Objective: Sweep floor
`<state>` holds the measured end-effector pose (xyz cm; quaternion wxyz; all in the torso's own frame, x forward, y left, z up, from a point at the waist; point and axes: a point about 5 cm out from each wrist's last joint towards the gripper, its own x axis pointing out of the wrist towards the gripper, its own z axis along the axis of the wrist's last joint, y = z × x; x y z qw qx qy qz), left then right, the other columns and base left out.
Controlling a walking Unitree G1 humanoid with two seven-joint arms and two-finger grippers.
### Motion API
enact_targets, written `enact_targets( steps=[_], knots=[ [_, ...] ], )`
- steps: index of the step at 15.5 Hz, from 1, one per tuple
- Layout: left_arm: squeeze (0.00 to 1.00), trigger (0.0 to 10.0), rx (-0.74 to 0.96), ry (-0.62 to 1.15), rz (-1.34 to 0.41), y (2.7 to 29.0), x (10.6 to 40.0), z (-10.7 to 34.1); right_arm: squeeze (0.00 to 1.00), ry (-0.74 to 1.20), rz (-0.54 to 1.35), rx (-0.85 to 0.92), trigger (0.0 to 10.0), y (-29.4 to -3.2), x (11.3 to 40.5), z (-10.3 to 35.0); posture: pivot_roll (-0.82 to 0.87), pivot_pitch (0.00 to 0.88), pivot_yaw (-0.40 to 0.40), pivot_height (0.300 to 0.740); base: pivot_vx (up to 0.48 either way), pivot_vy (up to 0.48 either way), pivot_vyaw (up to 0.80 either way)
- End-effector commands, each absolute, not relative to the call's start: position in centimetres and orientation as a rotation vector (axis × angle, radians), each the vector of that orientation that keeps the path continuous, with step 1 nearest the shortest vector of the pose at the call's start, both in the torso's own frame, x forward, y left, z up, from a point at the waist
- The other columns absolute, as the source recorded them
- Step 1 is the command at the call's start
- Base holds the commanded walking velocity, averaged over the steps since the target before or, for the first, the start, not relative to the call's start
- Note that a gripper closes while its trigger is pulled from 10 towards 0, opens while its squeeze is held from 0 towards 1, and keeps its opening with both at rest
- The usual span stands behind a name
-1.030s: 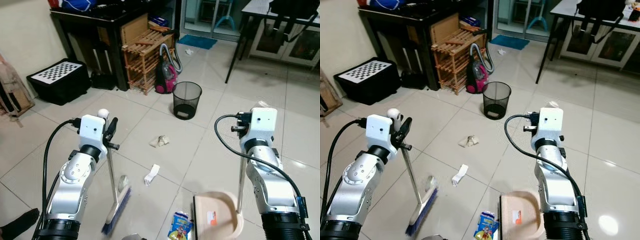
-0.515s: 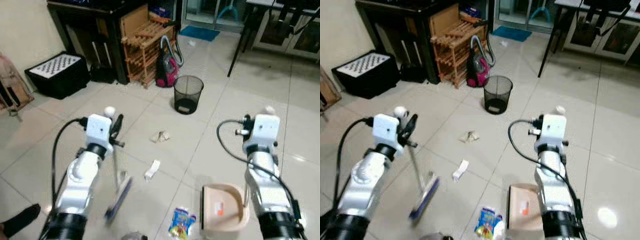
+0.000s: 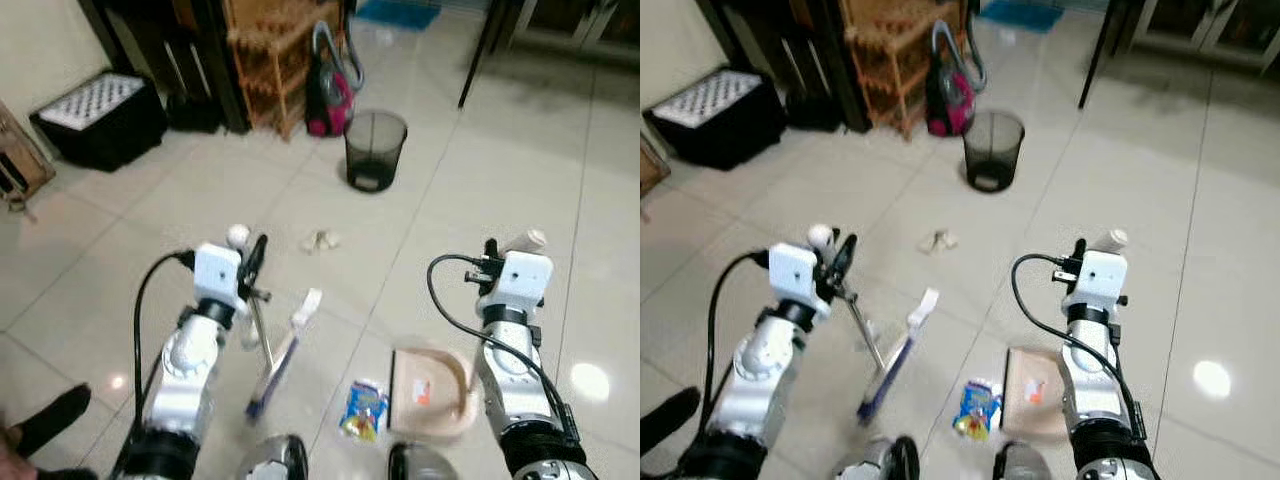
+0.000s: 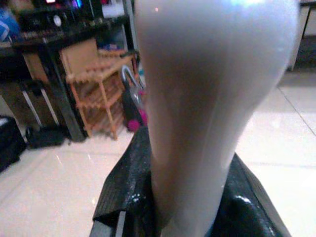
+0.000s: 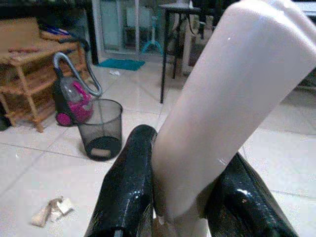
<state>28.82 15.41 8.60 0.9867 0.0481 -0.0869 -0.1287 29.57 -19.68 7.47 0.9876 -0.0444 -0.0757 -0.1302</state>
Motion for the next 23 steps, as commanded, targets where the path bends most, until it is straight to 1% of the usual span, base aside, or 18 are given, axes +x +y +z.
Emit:
enact_targets(
  steps=[1,5,7,8,12,14,16,18,19,22,23],
  knots=[
    [0.0,10.0,0.112,-0.188,-0.273,15.4,28.4,8.3,0.0,-0.203,-0.213,-0.099,10.0,-18.9,29.6,7.9,0.04,0.296,0.093,0.74,0.0,0.0,0.0],
    [0.0,10.0,0.105,-0.211,-0.32,14.3,28.1,7.9,0.0,-0.295,-0.162,-0.116,10.0,-18.7,29.5,8.8,0.03,0.321,0.081,0.74,0.0,0.0,0.0],
    [0.0,10.0,0.099,-0.225,-0.349,13.8,28.1,8.1,0.0,-0.343,-0.138,-0.105,10.0,-18.6,29.6,9.7,0.03,0.324,0.081,0.74,0.0,0.0,0.0],
    [0.0,10.0,0.098,-0.236,-0.357,13.7,28.0,8.1,0.0,-0.407,-0.127,-0.081,10.0,-18.8,29.6,11.0,0.03,0.323,0.082,0.74,0.0,0.0,0.0],
    [0.0,10.0,0.101,-0.242,-0.34,14.0,28.4,8.3,0.0,-0.442,-0.165,-0.047,10.0,-19.4,29.8,11.8,0.03,0.315,0.081,0.74,0.0,0.0,0.0],
    [0.0,10.0,0.104,-0.249,-0.338,14.1,28.6,8.4,0.0,-0.482,-0.162,-0.038,10.0,-19.7,30.3,13.1,0.03,0.302,0.079,0.74,0.0,0.0,0.0],
    [0.0,10.0,0.105,-0.252,-0.338,14.1,28.7,8.4,0.0,-0.482,-0.125,-0.076,10.0,-19.8,30.4,13.4,0.03,0.296,0.077,0.74,0.0,0.0,0.0],
    [0.0,10.0,0.102,-0.25,-0.334,14.2,28.7,8.4,0.0,-0.446,-0.059,-0.187,10.0,-20.2,30.2,12.9,0.03,0.289,0.076,0.74,0.0,0.0,0.0],
    [0.0,10.0,0.1,-0.243,-0.33,14.2,28.8,8.3,0.0,-0.435,-0.054,-0.211,10.0,-20.7,29.9,12.5,0.03,0.289,0.077,0.74,0.0,0.0,0.0],
    [0.0,10.0,0.089,-0.233,-0.325,14.1,28.9,8.2,0.0,-0.405,-0.05,-0.231,10.0,-20.8,29.5,11.7,0.03,0.283,0.078,0.74,0.0,0.0,0.0],
    [0.0,10.0,0.074,-0.215,-0.308,14.0,29.2,8.2,0.0,-0.354,-0.028,-0.252,10.0,-20.4,29.1,10.4,0.03,0.276,0.082,0.74,0.0,0.0,0.0]
  ],
)
